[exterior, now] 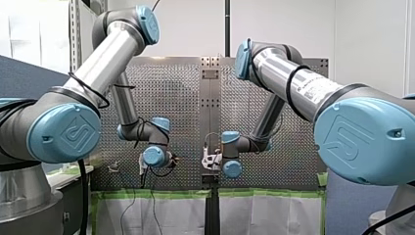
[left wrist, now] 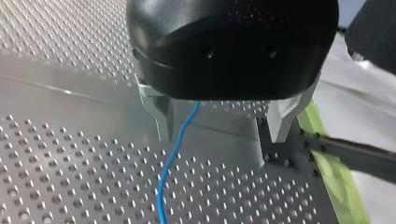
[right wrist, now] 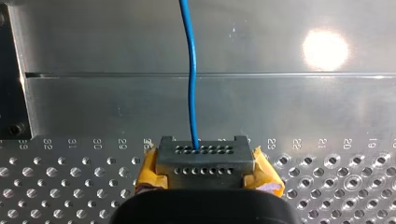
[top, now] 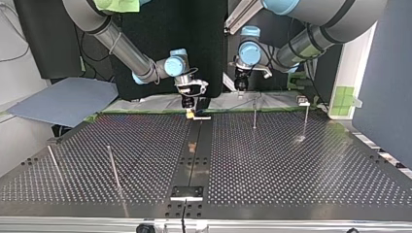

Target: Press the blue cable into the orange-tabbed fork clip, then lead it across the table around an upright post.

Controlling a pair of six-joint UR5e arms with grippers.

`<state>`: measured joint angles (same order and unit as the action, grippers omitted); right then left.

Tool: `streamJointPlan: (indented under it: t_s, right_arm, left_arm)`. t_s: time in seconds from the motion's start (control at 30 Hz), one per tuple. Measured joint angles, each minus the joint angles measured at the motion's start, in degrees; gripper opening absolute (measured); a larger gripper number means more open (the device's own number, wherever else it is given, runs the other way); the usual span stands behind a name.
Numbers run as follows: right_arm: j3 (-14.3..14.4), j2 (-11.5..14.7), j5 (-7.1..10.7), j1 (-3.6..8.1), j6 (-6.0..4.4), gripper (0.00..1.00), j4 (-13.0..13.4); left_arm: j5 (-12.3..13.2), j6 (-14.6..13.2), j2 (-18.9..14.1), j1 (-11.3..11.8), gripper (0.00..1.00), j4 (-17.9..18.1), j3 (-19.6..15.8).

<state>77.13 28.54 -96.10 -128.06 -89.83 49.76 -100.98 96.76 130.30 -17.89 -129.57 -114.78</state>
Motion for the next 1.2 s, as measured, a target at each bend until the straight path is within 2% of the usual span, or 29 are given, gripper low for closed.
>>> streamJointPlan:
  t_s: [0.2, 0.53, 0.7, 0.87, 1.03, 1.2]
  right_arm:
    - [0.00, 0.00, 0.10, -0.02, 0.07, 0.00, 0.00]
    - [0.00, -0.02, 0.05, 0.04, 0.08, 0.00, 0.00]
    - [0.00, -0.03, 0.08, 0.04, 0.08, 0.00, 0.00]
    - [0.00, -0.03, 0.05, 0.04, 0.08, 0.00, 0.00]
    - [-0.01, -0.03, 0.04, 0.05, 0.04, 0.00, 0.02]
    - [0.00, -0.04, 0.06, 0.05, 0.04, 0.00, 0.00]
  left_arm:
    - [-3.49, -0.34, 0.56, -0.23, 1.00, 0.01, 1.82]
    - [-8.73, -1.86, 0.60, -0.68, 1.00, 0.10, 2.78]
    - [-11.11, -2.13, 0.60, -0.76, 1.00, -1.31, 4.86]
    - [-10.90, -2.18, 0.67, -0.90, 1.00, -3.78, 7.24]
    - [-9.84, -2.00, 0.92, -0.85, 1.00, -5.42, 7.96]
    - [-9.30, -1.85, 2.88, -0.93, 1.00, -7.54, 9.84]
